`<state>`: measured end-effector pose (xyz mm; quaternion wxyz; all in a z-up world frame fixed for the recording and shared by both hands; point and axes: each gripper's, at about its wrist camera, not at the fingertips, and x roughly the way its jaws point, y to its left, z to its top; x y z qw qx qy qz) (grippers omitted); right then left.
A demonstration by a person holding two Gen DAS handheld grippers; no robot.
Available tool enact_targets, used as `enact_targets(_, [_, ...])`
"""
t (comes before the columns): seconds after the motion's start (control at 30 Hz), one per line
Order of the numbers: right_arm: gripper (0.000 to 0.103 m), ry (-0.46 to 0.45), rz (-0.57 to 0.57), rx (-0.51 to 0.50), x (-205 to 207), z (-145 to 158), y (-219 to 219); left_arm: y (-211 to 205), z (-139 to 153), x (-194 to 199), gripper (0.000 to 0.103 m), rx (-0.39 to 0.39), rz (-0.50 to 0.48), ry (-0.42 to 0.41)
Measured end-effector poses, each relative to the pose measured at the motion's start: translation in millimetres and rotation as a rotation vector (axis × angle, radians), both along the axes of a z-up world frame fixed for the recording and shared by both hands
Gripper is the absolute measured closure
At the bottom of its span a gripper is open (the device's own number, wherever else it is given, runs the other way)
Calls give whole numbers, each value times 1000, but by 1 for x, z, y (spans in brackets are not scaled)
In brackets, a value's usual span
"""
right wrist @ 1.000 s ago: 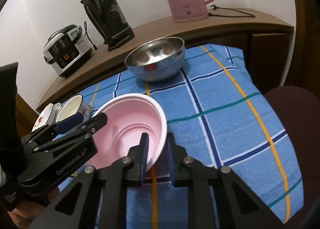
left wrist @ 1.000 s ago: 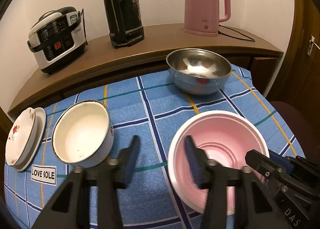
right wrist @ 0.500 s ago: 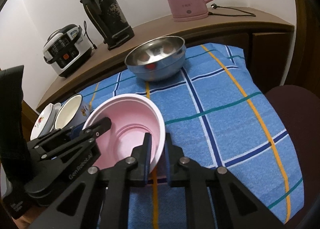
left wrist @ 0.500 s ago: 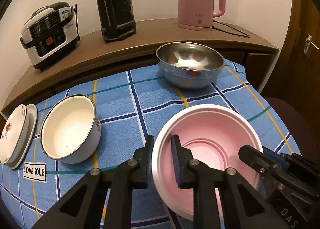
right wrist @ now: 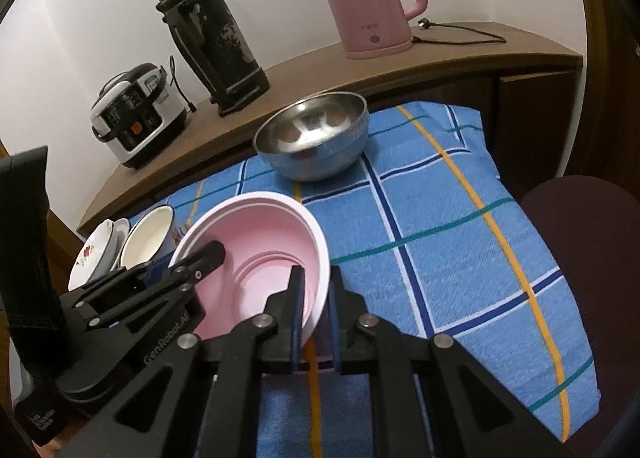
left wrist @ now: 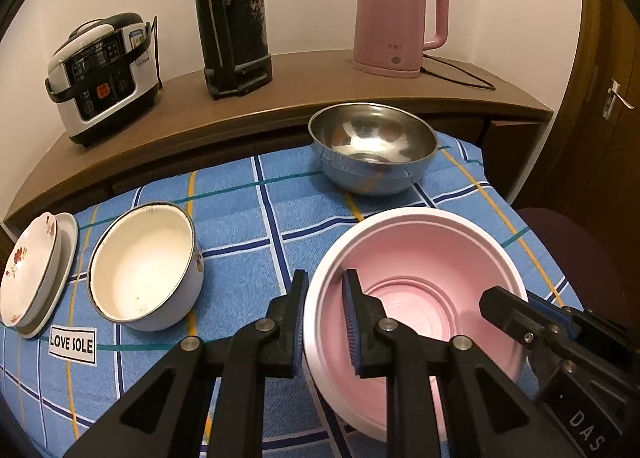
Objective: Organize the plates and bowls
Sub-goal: 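Lift the pink bowl with both tools and carry it toward the steel bowl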
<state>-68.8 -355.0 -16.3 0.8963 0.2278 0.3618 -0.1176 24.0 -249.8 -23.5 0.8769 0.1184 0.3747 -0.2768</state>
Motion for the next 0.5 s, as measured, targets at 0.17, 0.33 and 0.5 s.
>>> enact_targets(0.17, [92,-21,-2,-19,3,11,-3,-4,13,3,84,-21,4,-24])
enact_targets(0.33, [92,-56,-6,-52,12,30,-7,-10,31,13,84,-53,12,-51])
enact_targets(0.5, [92,-81,-12,-89,26,44,-14,-17,47,27,84,-88,26,-81])
